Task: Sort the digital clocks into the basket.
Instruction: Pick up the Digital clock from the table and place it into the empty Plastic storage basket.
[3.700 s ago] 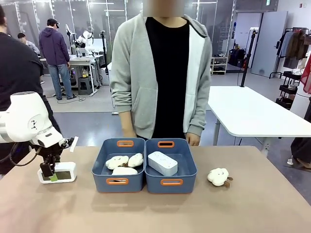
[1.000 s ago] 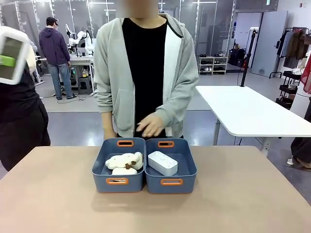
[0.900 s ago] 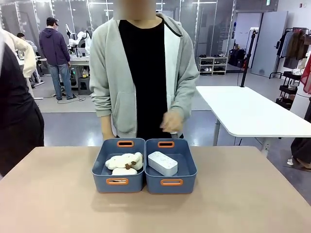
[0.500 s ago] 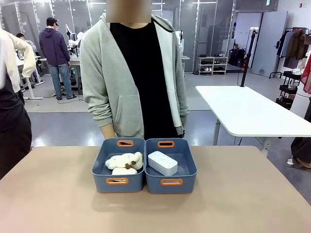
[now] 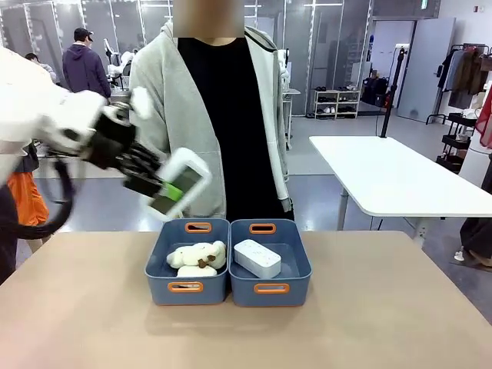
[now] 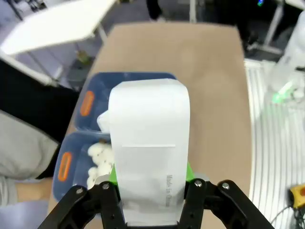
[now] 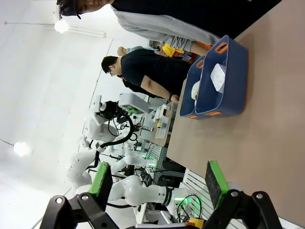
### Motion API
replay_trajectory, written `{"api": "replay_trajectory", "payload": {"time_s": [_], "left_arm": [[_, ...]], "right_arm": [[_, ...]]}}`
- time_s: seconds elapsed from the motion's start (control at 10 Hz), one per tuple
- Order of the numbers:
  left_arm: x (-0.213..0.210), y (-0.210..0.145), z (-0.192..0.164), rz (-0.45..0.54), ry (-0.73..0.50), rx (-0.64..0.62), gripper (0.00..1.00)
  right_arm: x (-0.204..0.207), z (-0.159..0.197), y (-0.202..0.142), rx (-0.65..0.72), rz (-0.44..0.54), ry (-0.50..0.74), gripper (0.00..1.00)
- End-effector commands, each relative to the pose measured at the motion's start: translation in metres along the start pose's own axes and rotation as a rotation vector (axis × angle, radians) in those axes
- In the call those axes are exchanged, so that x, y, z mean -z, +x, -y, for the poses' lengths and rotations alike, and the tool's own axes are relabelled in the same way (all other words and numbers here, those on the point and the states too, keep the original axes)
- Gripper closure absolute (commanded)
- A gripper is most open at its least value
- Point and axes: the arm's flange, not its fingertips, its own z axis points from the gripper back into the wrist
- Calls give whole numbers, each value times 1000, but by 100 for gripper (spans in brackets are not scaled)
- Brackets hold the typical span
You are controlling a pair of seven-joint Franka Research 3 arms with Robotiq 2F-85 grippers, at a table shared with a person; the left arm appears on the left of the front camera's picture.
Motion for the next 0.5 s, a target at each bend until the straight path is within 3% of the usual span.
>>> {"api": "replay_trajectory", "payload": {"time_s": [0.0,0.2,0.4], "left_arm": [[42,38,-23,-73,21,53,59],[112,67,-9,-111,36,120,59],[167,69,-6,-197,107,132,59]], "right_arm": [[-1,-3,0,3,4,6,0],[-1,-3,0,3,4,6,0],[-1,-3,0,3,4,6,0]]}}
